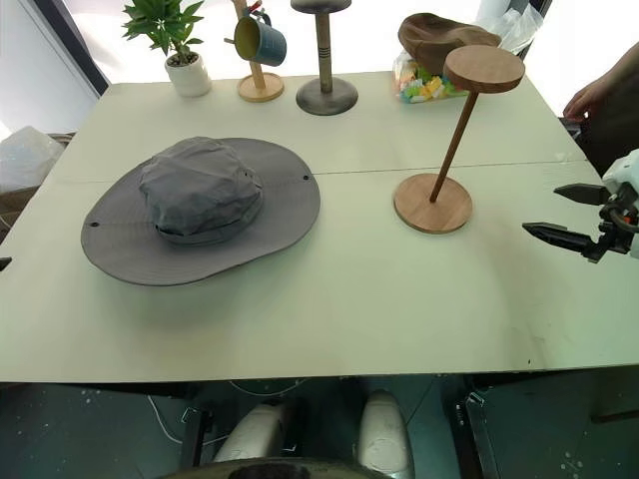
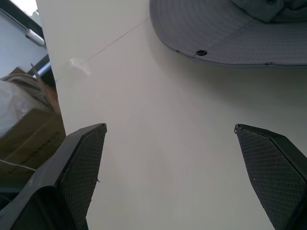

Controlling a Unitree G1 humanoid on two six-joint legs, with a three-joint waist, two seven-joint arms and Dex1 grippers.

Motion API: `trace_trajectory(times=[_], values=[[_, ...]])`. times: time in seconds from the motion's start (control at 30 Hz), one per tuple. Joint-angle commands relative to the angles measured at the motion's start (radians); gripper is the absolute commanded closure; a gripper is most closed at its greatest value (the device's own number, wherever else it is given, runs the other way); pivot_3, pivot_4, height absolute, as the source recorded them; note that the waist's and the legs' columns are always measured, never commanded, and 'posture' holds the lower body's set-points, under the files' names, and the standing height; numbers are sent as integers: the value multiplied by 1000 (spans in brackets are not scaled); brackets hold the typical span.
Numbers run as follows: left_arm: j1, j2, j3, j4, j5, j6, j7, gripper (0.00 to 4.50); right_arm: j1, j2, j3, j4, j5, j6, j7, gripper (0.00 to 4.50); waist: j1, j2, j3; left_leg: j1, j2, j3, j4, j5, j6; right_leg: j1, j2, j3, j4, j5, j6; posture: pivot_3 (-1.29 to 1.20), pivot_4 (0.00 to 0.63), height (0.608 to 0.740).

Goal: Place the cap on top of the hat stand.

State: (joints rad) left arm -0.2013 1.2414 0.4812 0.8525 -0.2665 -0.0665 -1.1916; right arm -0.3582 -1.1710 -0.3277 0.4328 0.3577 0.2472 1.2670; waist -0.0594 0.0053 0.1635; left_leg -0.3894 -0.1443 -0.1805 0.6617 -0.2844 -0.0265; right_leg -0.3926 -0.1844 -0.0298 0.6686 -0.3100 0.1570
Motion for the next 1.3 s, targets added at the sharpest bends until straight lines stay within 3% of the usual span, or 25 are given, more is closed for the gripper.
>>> trace_trajectory(times=[0.03, 0.47, 0.63, 0.83, 1.07, 1.3], values=[[-13, 5, 1, -18, -6, 7, 9, 0, 7, -27, -45, -35, 4, -17, -4, 30, 0, 0, 0, 0, 0, 0, 0, 0, 0, 0, 0, 0, 0, 0, 0, 0, 150, 740], [-41, 0, -15, -45, -32, 39, -14, 0, -36, -23, -20, -4, 7, -7, -1, 30, 3, 0, 0, 0, 0, 1, 0, 0, 0, 0, 0, 1, 0, 0, 0, 0, 150, 740], [-42, -4, -29, -244, -68, 78, -79, 0, -59, -43, -13, -56, 18, 7, 45, 30, 9, 0, 0, 0, 0, 1, 0, 0, 0, 0, 0, 1, 0, 0, 0, 0, 150, 740], [-4, 28, -55, -601, -150, 194, -219, 0, 59, -77, -82, -357, 136, 128, 156, 30, 16, 0, 0, -2, 1, 1, 0, 0, 0, -2, 0, 1, 0, 0, 0, 0, 150, 740], [68, 82, -114, -961, -197, 217, -388, 0, 181, -80, -201, -776, 324, 332, 179, 30, 17, 0, 1, -2, 3, 3, 0, -1, 2, -2, 1, 1, -2, 1, -1, 0, 150, 740], [102, 31, -273, -1086, 19, 19, -299, 0, 175, -67, -236, -925, 391, 410, 82, 30, 27, -1, 1, -2, 3, 6, 0, -5, 8, -1, 0, 2, -5, 2, -1, 0, 150, 740]])
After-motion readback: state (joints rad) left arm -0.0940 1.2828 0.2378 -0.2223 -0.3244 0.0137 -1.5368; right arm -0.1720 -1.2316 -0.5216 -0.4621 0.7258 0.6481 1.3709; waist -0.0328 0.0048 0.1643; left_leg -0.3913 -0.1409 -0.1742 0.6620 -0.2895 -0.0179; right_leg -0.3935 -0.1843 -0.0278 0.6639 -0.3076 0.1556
